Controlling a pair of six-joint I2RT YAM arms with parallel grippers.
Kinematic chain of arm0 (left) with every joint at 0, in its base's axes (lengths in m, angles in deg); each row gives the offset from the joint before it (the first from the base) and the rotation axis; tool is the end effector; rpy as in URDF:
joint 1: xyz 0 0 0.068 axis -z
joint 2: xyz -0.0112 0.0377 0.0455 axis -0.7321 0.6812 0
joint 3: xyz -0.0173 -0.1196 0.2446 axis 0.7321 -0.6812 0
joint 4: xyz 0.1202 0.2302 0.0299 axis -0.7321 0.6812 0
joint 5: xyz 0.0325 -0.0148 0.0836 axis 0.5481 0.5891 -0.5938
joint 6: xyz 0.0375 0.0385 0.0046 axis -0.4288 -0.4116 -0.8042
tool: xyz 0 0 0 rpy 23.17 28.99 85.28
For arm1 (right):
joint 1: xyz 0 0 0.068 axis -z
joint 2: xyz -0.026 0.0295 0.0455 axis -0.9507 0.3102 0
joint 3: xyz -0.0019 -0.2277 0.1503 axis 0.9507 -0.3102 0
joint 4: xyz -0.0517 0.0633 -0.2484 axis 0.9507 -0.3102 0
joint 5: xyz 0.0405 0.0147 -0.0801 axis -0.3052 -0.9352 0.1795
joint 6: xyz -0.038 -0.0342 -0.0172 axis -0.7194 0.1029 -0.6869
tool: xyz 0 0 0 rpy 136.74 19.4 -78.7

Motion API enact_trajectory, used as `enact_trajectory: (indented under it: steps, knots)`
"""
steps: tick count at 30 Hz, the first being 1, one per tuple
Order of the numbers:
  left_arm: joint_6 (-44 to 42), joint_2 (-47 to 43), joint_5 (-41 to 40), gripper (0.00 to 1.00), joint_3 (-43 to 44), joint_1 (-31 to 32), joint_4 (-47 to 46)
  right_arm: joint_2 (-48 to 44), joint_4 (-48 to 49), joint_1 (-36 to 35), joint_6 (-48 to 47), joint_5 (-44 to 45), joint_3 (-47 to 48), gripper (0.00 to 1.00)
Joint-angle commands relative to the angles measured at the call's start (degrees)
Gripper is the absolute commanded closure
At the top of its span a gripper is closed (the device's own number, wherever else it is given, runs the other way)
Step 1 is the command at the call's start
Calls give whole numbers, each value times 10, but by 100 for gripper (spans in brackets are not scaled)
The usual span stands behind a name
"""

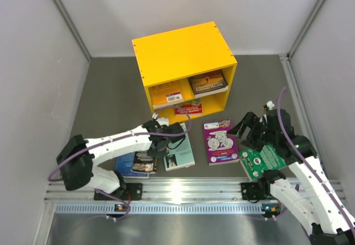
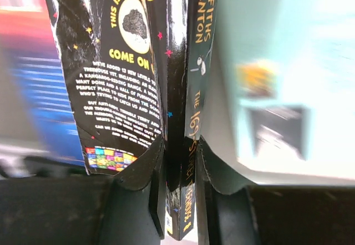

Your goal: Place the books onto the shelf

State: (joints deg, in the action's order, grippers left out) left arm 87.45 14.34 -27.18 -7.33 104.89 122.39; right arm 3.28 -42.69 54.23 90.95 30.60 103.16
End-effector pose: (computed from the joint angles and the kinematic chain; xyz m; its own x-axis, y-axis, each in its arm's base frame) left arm 0.1338 -0.1842 0.2042 -0.9340 0.0991 -0.3431 0.0094 0.9673 0.2536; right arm 0.1193 0.0477 0.2879 -0.7843 0.5198 -0.3387 0.1865 0.7183 0.6703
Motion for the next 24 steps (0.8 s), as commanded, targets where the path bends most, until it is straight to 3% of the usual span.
enact_trajectory:
  steps: [1, 10, 13, 16, 19, 24]
  knots:
    - [48, -44, 145, 100, 45, 15, -104, -11, -1, 6, -8, 1, -16, 14]
    - [125, -153, 272, 100, 90, 18, -114, -6, 33, 6, -9, -35, -27, 12]
    - [140, -190, 318, 100, 98, 19, -206, -19, 113, 6, 20, -117, -57, 8]
    - [148, -230, 327, 100, 98, 19, -326, -54, 276, 6, 152, -219, -124, 6]
    - [153, -260, 320, 100, 99, 19, -414, -88, 426, 6, 272, -257, -192, 5]
    - [158, -267, 312, 100, 116, 19, -468, -86, 424, 6, 271, -254, -178, 4]
